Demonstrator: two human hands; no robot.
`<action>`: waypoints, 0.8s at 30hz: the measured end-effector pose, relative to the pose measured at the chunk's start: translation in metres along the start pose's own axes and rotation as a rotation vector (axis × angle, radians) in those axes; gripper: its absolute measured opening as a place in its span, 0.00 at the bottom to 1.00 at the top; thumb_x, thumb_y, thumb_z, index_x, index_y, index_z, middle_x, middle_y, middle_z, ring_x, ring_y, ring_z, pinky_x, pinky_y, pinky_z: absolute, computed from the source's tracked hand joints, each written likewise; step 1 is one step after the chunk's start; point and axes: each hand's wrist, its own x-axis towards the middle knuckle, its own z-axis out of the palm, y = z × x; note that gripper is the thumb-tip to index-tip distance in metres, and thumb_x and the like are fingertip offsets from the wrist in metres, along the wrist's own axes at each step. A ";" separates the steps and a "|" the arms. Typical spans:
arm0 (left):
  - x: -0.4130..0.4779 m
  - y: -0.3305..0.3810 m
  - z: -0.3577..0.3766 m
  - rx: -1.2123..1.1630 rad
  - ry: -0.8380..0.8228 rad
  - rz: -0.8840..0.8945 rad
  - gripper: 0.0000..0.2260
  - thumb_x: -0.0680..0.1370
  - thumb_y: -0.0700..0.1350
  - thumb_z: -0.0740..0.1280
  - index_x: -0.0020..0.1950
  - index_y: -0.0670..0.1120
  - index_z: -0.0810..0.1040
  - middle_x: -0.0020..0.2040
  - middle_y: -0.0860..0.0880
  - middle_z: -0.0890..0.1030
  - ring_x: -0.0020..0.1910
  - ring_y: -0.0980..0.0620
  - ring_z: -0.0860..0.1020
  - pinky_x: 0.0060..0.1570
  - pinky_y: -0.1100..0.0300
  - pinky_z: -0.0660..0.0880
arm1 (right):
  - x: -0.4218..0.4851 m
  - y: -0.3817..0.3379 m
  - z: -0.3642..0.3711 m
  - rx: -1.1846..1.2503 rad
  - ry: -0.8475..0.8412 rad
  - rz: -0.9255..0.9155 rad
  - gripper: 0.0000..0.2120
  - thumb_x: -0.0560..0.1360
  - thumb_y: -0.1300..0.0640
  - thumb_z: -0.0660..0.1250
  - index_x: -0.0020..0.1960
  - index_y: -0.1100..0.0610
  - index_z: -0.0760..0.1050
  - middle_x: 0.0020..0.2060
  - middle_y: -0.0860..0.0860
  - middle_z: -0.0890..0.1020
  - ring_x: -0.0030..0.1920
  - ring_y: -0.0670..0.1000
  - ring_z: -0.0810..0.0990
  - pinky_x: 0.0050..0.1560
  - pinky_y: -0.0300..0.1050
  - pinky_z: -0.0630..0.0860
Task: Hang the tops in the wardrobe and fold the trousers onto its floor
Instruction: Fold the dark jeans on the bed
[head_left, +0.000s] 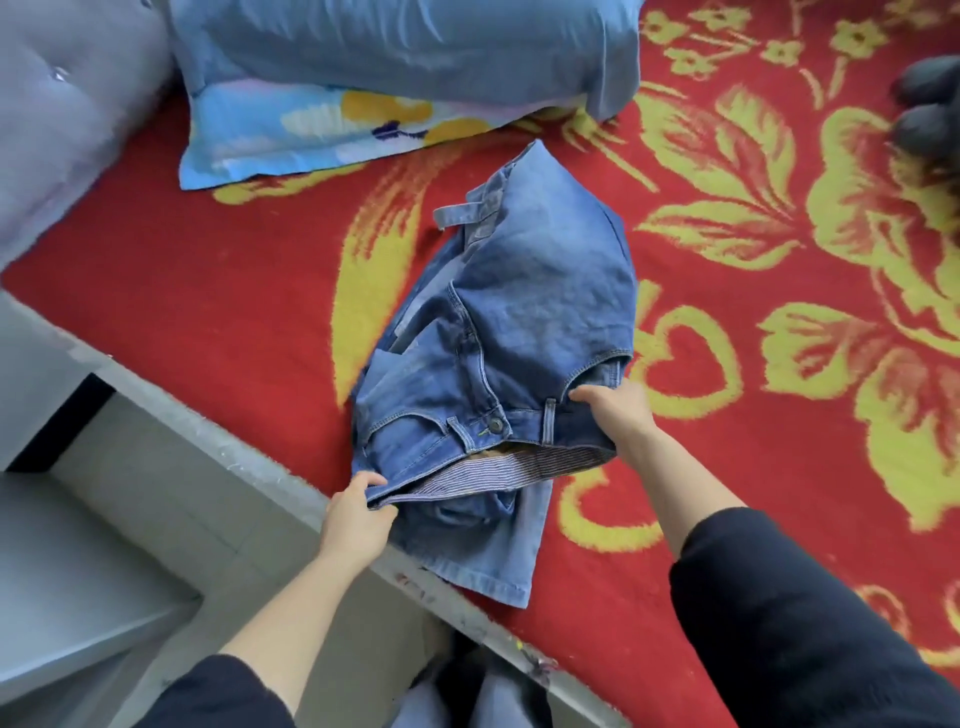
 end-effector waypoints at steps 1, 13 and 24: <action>-0.004 0.001 -0.002 -0.095 0.024 -0.011 0.08 0.73 0.39 0.68 0.49 0.49 0.76 0.45 0.45 0.80 0.46 0.43 0.76 0.45 0.53 0.71 | -0.007 -0.006 -0.001 0.032 -0.016 -0.005 0.04 0.70 0.59 0.72 0.41 0.60 0.80 0.35 0.53 0.80 0.34 0.52 0.79 0.35 0.40 0.73; -0.117 0.028 -0.049 -0.766 -0.175 -0.059 0.07 0.72 0.37 0.72 0.47 0.45 0.78 0.43 0.44 0.82 0.39 0.47 0.78 0.41 0.54 0.77 | -0.176 0.011 -0.091 0.331 0.153 -0.051 0.08 0.76 0.55 0.67 0.40 0.58 0.77 0.37 0.53 0.81 0.37 0.53 0.80 0.39 0.46 0.76; -0.243 0.142 -0.065 -0.746 -0.487 0.500 0.06 0.74 0.41 0.72 0.49 0.48 0.79 0.39 0.53 0.79 0.41 0.57 0.75 0.40 0.63 0.71 | -0.304 -0.098 -0.226 0.886 0.777 -0.668 0.11 0.78 0.56 0.64 0.57 0.58 0.80 0.51 0.52 0.83 0.47 0.47 0.80 0.48 0.38 0.76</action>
